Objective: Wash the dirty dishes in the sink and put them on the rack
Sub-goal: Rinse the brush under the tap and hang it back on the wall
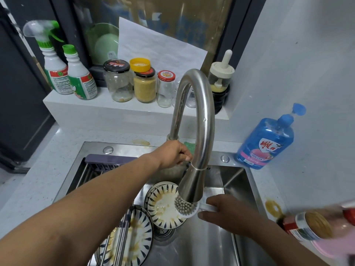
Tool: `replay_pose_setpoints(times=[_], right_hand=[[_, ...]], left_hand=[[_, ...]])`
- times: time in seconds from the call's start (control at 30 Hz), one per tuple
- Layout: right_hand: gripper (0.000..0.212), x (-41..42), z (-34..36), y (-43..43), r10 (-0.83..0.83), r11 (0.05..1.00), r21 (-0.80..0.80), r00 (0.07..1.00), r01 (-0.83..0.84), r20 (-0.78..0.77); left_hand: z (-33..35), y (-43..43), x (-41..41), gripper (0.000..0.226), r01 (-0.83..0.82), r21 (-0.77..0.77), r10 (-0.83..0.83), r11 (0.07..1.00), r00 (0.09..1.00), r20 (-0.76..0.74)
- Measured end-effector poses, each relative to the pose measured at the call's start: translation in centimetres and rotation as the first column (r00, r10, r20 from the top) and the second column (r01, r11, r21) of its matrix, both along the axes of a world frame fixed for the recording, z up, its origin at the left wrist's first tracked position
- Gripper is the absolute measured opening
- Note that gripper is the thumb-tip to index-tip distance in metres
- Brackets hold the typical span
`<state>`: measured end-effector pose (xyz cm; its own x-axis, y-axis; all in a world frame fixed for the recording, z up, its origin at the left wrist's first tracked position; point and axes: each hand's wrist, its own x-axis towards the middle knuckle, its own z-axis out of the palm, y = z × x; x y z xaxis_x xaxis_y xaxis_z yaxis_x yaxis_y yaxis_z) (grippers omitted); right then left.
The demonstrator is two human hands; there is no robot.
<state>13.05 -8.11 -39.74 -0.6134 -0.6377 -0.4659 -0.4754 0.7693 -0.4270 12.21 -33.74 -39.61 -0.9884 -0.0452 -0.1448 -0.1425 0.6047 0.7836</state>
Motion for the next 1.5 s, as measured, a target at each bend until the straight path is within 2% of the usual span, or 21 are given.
replay_pose_setpoints(times=[0.13,0.23,0.43,0.57,0.7,0.97,1.5], right_hand=[[0.040,0.2,0.5,-0.2,-0.006,0.997,-0.070,1.000,0.008,0.027],[0.040,0.1,0.1,0.0,0.004,0.994,-0.106,0.999,0.000,0.036],[0.042,0.1,-0.9,1.1,0.027,0.995,-0.097,0.999,-0.024,0.032],[0.037,-0.1,-1.4,1.8,0.050,0.996,-0.071,0.998,-0.049,0.022],[0.030,0.4,-1.3,1.6,0.054,0.994,-0.096,0.998,-0.051,0.026],[0.043,1.3,-0.9,1.0,0.012,0.993,-0.121,1.000,-0.010,0.021],[0.043,1.8,-0.3,0.8,-0.023,0.991,-0.128,0.999,0.027,0.033]], left_hand=[[0.3,-0.5,0.3,0.040,0.003,-0.024,-0.004,1.000,1.000,-0.024],[0.3,-1.7,1.2,0.041,-0.046,0.050,0.049,0.998,0.998,-0.044],[-0.2,-4.4,3.4,0.004,-0.212,0.145,0.218,0.967,0.976,-0.029],[-0.1,-5.6,4.9,0.005,-0.281,-0.037,0.280,0.959,0.959,-0.037],[-0.2,-5.3,5.5,0.026,-0.217,-0.298,0.211,0.930,0.976,-0.053],[-0.5,-4.8,5.4,0.027,-0.192,-0.482,0.189,0.855,0.980,-0.055],[-0.5,-3.4,5.6,0.019,-0.307,-0.389,0.317,0.868,0.947,-0.040]])
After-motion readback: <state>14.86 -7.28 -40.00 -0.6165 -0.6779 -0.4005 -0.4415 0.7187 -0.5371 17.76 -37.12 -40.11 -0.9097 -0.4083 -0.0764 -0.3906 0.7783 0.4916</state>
